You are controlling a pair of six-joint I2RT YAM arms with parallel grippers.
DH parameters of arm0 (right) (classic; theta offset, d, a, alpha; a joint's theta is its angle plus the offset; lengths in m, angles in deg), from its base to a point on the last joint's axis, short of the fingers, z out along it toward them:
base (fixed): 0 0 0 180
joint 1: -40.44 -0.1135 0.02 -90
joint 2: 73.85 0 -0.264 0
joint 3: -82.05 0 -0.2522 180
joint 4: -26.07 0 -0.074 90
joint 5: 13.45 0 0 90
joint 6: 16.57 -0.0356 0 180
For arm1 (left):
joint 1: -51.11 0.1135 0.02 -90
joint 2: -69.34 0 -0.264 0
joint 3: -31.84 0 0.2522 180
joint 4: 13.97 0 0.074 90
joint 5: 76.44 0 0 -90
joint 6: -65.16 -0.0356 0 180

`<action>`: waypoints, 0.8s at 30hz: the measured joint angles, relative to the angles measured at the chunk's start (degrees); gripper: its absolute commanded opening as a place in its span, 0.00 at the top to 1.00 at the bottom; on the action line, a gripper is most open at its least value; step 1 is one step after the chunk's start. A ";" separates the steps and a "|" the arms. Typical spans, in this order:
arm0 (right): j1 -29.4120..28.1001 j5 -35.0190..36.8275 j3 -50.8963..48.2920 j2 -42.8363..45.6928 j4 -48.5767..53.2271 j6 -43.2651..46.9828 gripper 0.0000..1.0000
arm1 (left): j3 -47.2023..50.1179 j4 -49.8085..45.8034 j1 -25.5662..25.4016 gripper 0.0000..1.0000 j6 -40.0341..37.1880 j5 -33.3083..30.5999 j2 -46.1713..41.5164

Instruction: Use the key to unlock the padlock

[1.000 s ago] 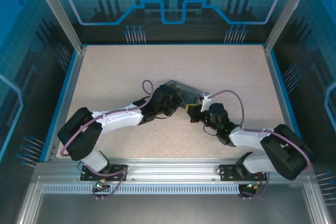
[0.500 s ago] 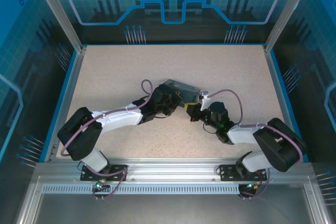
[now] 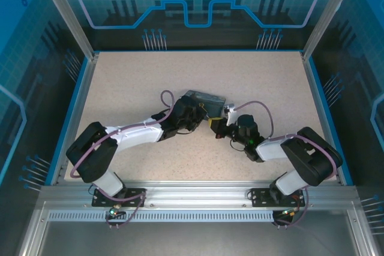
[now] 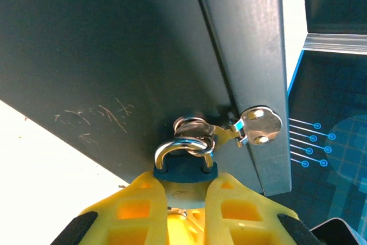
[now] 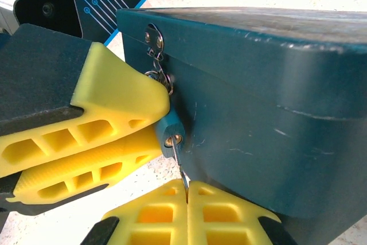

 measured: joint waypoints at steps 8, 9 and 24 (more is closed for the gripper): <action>2.10 -3.69 1.16 0.07 2.21 2.01 1.00 | -0.66 -1.20 0.04 0.88 -2.14 0.22 0.02; 2.40 -4.33 1.49 0.07 2.67 2.34 1.00 | -0.94 -1.70 0.07 0.88 -2.89 0.20 0.02; 2.95 -6.16 3.65 2.71 9.64 6.67 1.00 | -1.51 -3.72 0.24 0.88 -6.19 2.80 0.04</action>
